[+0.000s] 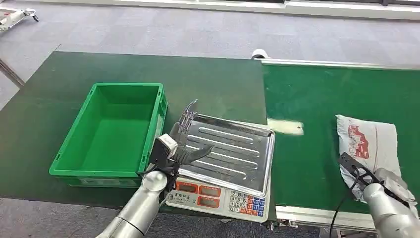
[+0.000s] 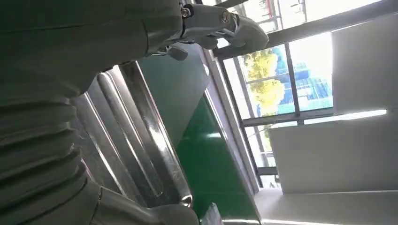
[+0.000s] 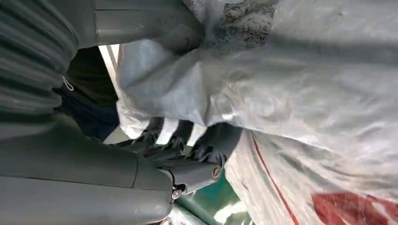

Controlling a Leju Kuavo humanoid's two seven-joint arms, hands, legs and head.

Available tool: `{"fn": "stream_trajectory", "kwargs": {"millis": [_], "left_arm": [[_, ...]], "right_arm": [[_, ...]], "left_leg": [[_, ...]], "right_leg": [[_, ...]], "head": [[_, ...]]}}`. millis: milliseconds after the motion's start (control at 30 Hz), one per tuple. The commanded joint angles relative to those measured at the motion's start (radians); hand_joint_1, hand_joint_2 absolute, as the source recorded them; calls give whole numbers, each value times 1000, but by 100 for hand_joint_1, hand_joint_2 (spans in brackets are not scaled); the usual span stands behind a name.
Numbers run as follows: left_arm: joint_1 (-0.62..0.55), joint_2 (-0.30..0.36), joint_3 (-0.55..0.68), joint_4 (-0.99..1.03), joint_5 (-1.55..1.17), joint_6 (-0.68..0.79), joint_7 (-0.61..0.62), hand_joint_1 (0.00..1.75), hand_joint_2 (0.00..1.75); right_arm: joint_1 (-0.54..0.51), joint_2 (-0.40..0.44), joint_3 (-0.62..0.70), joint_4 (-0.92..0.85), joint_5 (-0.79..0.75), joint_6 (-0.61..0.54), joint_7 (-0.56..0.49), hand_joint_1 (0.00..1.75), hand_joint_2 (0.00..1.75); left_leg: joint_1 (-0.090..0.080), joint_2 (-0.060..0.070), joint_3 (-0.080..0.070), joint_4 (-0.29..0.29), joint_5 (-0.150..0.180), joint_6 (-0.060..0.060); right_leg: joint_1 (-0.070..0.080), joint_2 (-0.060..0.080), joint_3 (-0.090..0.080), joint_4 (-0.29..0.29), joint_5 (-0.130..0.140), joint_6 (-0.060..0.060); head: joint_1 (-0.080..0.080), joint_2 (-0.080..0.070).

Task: Moved the parcel from conveyor to table for the left to box.

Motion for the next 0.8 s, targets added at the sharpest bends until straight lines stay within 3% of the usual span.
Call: {"fn": "stream_trajectory", "kwargs": {"millis": [33, 433, 533, 667, 800], "left_arm": [[-16, 20, -5, 34, 3, 0, 5, 0, 175], [-28, 21, -8, 37, 3, -6, 5, 0, 175], [-28, 21, -8, 37, 3, -6, 5, 0, 175], [-19, 25, -7, 18, 7, -5, 5, 0, 175], [-19, 25, -7, 18, 7, -5, 5, 0, 175]], "right_arm": [[-21, 54, 36, -7, -12, -39, -33, 175, 175], [-7, 111, 36, -94, -106, -207, -201, 175, 175], [-7, 111, 36, -94, -106, -207, -201, 175, 175], [9, 169, 10, -208, -254, -439, -444, 175, 175], [9, 169, 10, -208, -254, -439, -444, 175, 175]], "left_leg": [[0, 3, 1, -1, -1, 0], [1, 5, 3, -1, -1, -1], [0, 5, 2, -1, -1, -1], [1, 5, 2, -1, -1, -1], [0, 4, 1, 0, -1, -1]], "right_leg": [[1, 2, 1, -1, 0, -1], [1, 4, 1, -2, 1, -2], [1, 4, 1, -1, 1, -1], [1, 4, 0, -1, 1, -1], [0, 3, 0, 0, 0, -1]], "head": [[0, 0], [0, 0], [0, 0], [0, 0], [0, 0]]}}
